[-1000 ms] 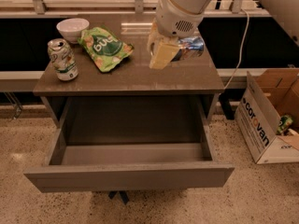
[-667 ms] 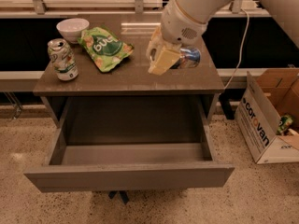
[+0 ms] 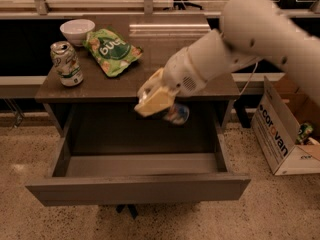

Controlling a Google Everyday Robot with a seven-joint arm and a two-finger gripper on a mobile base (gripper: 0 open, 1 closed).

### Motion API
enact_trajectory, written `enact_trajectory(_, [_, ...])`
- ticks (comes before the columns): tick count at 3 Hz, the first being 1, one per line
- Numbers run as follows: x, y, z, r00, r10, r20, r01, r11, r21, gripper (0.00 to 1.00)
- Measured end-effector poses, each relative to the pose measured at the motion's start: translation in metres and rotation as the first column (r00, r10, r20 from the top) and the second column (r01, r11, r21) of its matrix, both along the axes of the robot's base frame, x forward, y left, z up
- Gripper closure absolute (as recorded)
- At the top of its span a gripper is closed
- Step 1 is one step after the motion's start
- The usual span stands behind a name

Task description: Place redbull can into top drawer

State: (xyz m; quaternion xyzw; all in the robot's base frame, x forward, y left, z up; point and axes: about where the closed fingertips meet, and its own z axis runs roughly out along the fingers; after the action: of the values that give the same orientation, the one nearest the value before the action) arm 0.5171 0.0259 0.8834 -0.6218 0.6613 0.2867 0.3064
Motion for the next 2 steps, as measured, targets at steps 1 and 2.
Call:
enact_trajectory(1, [-0.028,0.043,-0.060,0.9838,-0.007,-0.179,0.014,0.999,0.038,1.00])
enact_trajectory(2, [-0.040,0.086,-0.111,0.9610,0.010,-0.276,0.002,0.999,0.042,1.00])
